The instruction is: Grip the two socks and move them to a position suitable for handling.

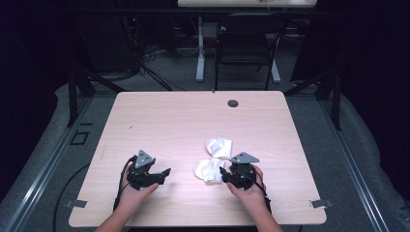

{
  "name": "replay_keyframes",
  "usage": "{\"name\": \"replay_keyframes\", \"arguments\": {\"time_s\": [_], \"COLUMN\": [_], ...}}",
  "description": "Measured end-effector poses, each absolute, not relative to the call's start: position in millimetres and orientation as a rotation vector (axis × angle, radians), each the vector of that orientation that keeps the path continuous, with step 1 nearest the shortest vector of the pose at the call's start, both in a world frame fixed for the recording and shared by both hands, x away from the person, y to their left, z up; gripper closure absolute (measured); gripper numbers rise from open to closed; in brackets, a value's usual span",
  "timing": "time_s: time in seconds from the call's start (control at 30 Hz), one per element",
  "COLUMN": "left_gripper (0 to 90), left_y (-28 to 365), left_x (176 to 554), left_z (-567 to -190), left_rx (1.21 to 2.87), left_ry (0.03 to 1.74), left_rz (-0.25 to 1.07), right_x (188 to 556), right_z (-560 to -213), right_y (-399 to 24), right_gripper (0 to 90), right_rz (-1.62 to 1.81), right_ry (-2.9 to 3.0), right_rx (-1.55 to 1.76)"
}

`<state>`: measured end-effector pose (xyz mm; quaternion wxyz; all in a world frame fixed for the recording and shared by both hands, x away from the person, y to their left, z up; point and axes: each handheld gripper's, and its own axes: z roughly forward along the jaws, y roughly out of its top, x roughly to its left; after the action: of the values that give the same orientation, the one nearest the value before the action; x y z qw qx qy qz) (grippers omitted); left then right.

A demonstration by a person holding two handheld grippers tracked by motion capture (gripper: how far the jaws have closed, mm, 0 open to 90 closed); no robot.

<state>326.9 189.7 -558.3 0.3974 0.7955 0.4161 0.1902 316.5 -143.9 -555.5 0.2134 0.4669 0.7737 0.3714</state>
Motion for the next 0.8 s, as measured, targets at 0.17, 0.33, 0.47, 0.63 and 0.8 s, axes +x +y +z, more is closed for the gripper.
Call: {"name": "replay_keyframes", "arguments": {"time_s": [0.17,0.33,0.47,0.63,0.8], "left_gripper": [32.1,34.6,37.0,42.5,45.2], "left_y": [187.4,184.7,183.6,185.1,188.1], "left_x": [324.9,323.6,322.0,317.9,316.6], "left_z": [-557.6,-560.3,-561.6,-559.4,-558.2], "left_rx": [2.006,2.0,2.005,2.018,2.008], "left_ry": [1.038,1.018,1.01,0.995,1.012], "left_rz": [0.49,0.497,0.488,0.509,0.517], "right_x": [315.2,317.0,323.3,334.6,340.2], "right_z": [-556.7,-557.9,-561.9,-565.0,-565.9], "right_y": [-137.8,-129.2,-123.8,-121.5,-119.2], "right_gripper": [56.9,68.4,72.2,74.0,76.3], "right_rz": [1.021,1.033,1.039,1.033,1.006], "right_ry": [2.156,2.183,2.216,2.258,2.267], "right_rx": [1.289,1.258,1.288,1.324,1.305]}}
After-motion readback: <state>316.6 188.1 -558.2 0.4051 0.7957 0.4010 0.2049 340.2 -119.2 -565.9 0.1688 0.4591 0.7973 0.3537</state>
